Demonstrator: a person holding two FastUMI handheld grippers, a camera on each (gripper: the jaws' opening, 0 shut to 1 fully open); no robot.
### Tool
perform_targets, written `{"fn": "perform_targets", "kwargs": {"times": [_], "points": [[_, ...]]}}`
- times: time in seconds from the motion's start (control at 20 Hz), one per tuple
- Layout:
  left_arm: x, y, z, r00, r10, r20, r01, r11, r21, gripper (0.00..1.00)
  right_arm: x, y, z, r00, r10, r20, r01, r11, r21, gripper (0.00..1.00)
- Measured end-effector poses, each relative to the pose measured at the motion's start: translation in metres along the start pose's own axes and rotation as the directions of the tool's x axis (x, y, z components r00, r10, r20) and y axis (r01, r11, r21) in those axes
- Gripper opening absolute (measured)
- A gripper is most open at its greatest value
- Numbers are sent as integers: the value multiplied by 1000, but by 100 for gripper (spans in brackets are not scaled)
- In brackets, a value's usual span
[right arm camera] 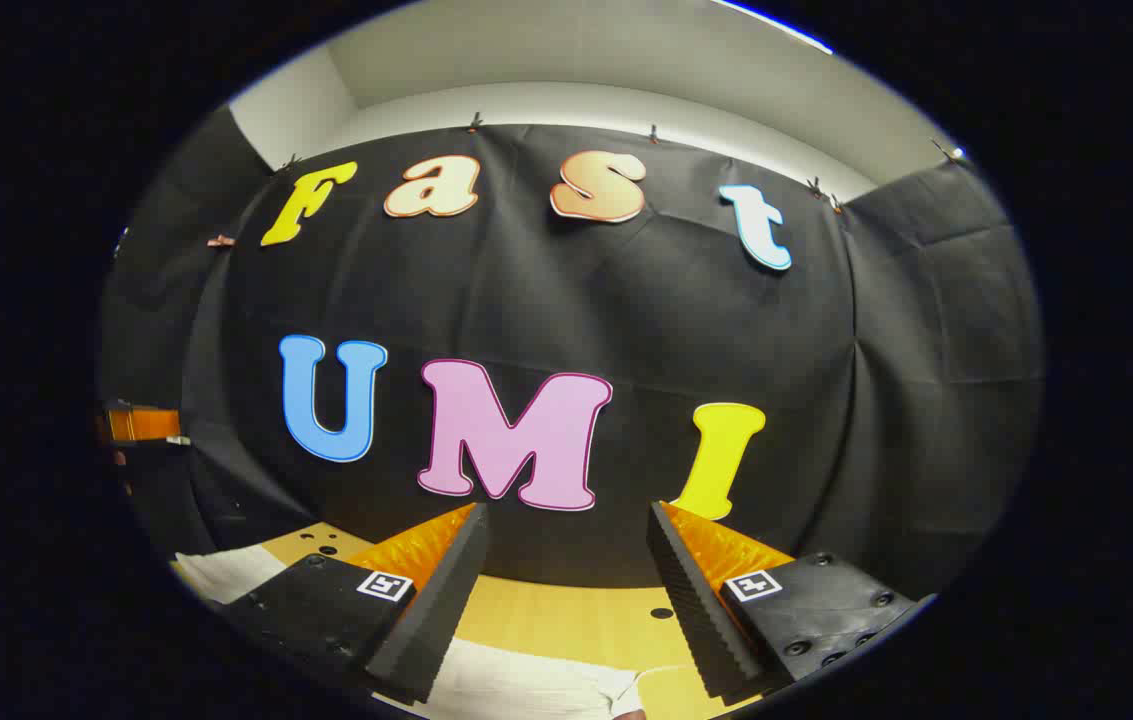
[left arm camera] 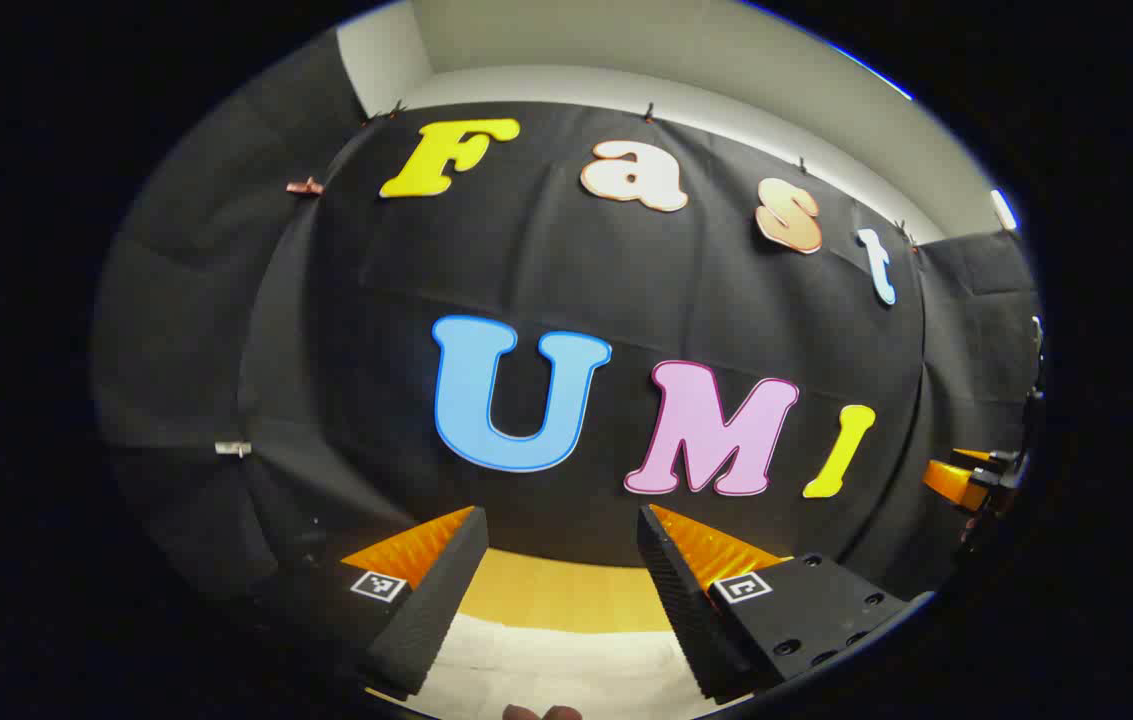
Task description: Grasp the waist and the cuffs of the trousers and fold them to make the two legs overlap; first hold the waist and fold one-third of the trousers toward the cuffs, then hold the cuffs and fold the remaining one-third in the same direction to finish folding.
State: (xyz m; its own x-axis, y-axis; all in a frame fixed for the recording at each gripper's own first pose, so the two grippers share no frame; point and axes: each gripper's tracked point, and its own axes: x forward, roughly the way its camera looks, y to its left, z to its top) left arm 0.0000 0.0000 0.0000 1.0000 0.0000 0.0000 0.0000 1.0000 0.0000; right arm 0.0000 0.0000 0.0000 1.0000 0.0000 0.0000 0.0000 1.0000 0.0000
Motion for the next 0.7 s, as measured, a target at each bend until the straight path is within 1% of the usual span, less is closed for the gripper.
{"fn": "perform_targets", "kwargs": {"times": [0.05, 0.1, 0.2, 0.25, 0.3, 0.35, 0.45, 0.55, 0.65, 0.7], "points": [[-1, 3, 2, 1000, 11, 3, -11, 1000, -3, 96, -3, -6, 1, 1000, -13, 8, 13, 1000, 29, 99], [-2, 8, 4, 1000, 21, 16, -21, 1000, 4, 96, -5, -11, -1, 1000, -23, 9, 22, 999, 47, 96], [-6, 11, 5, 999, 26, 29, -27, 999, 43, 95, -12, -33, -10, 998, -62, -4, 62, 996, 63, 97], [-7, 13, 4, 999, 28, 27, -30, 997, 65, 95, -16, -41, -14, 997, -75, -12, 76, 994, 73, 94], [-8, 15, 1, 999, 31, 25, -33, 996, 87, 95, -21, -46, -17, 996, -87, -20, 88, 993, 84, 94], [-11, 18, 1, 999, 36, 24, -38, 994, 106, 95, -24, -51, -20, 995, -92, -24, 94, 991, 92, 97], [-13, 19, -2, 999, 37, 18, -39, 992, 122, 96, -30, -60, -22, 994, -109, -24, 111, 990, 88, 98], [-15, 22, -3, 999, 44, 14, -45, 992, 121, 96, -34, -61, -26, 993, -114, -26, 115, 992, 56, 98], [-17, 25, -4, 999, 52, 14, -53, 990, 127, 95, -37, -56, -31, 994, -102, -42, 103, 994, 31, 98], [-18, 27, -6, 998, 56, 17, -57, 989, 136, 95, -38, -51, -30, 995, -86, -42, 87, 996, 26, 95]]}}
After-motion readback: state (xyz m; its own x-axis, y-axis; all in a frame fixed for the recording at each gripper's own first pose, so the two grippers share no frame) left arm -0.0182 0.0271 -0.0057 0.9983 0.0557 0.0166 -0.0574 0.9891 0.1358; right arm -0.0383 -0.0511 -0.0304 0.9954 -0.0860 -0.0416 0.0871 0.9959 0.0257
